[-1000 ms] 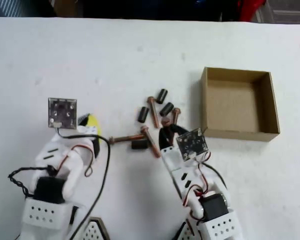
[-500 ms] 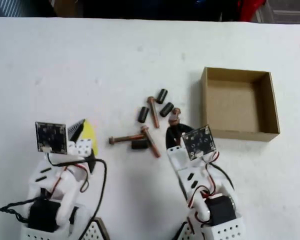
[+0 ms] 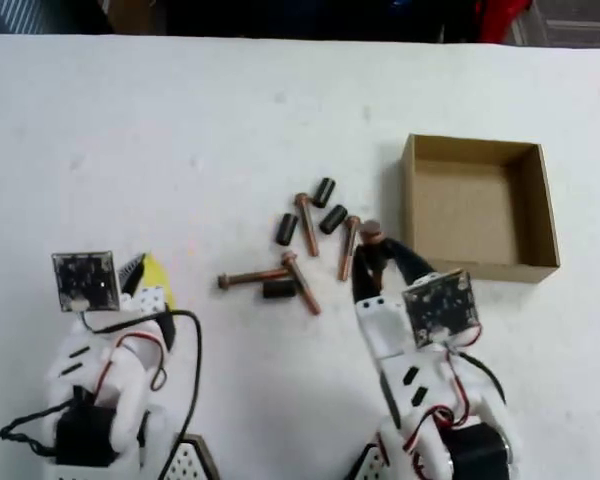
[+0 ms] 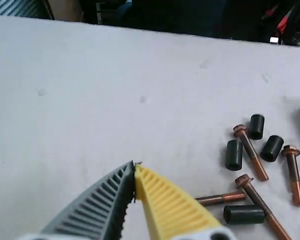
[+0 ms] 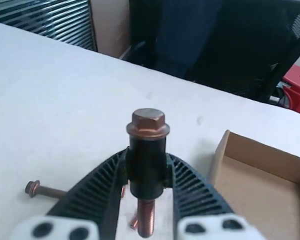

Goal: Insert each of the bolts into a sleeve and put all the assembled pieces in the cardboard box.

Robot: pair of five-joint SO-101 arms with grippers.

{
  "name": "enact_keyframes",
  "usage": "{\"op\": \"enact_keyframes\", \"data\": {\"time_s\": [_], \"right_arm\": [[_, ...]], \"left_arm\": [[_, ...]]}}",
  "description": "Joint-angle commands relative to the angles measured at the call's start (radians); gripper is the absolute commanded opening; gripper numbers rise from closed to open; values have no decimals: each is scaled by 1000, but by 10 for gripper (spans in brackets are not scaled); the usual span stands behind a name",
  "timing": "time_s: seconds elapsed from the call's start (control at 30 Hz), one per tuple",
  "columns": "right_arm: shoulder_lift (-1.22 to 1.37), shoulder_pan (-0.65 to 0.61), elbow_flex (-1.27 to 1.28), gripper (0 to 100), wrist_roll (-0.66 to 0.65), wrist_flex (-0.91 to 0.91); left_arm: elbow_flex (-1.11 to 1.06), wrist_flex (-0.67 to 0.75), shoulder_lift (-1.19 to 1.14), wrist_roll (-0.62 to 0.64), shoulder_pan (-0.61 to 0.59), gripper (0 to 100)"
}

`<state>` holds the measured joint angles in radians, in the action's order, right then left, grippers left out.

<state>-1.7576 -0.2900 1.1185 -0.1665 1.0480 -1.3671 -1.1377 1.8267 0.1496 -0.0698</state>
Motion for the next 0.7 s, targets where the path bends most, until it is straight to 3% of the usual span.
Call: {"op": "enact_keyframes", "data": {"time_s": [0.0,0.2,0.5,0.67], "right_arm": [[91,48,-117,16,-18,-4],[343,61,-241,16,-18,-5],[760,226,-439,17,-23,-5],[958,305,-523,17,-135,-44]], "left_arm": [[-54,48,-7,-17,-7,21],[-109,54,-7,-51,-7,21],[-163,54,-7,-46,-10,21],[-163,51,-7,-46,-10,21]]}}
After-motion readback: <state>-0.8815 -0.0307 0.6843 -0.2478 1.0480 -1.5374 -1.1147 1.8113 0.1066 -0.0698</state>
